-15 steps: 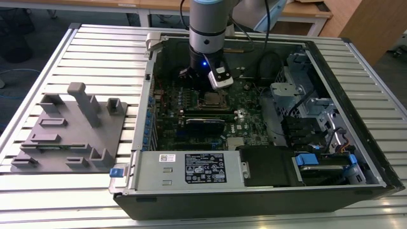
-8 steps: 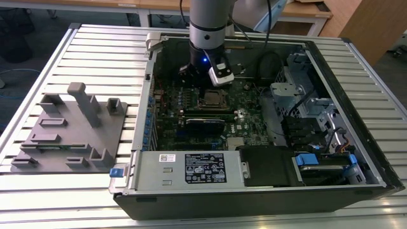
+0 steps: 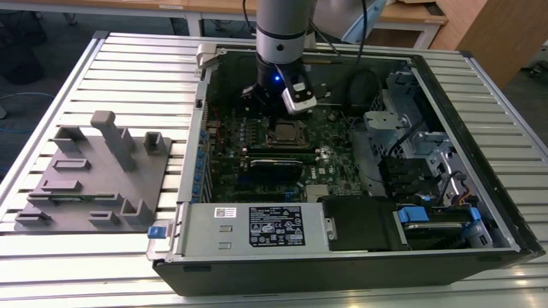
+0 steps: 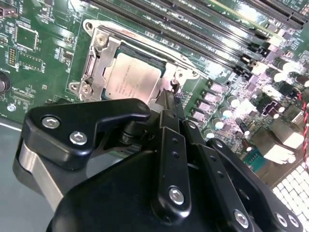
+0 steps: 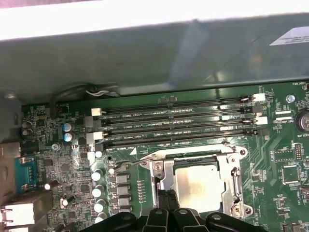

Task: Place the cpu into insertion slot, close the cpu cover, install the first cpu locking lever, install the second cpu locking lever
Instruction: 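Close the cpu cover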

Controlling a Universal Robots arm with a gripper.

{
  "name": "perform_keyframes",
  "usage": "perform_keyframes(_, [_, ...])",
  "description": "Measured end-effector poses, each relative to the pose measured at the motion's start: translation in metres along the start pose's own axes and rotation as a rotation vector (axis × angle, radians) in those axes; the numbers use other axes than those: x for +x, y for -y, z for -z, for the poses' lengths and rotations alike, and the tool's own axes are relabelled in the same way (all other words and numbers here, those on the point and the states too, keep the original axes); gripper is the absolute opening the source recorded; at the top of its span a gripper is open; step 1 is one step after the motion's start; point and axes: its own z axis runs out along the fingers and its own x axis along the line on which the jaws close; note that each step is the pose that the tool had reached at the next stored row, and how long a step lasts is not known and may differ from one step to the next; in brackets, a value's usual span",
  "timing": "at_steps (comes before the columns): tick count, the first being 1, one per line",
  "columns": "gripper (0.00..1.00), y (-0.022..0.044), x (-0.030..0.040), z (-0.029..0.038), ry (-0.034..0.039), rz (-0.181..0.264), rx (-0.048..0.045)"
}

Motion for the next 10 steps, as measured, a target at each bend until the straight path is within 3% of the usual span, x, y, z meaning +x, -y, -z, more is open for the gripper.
perform_keyframes(10, [0.11, -0.0026, -0.0236, -0.0008, 0.0001, 0.002, -0.0003])
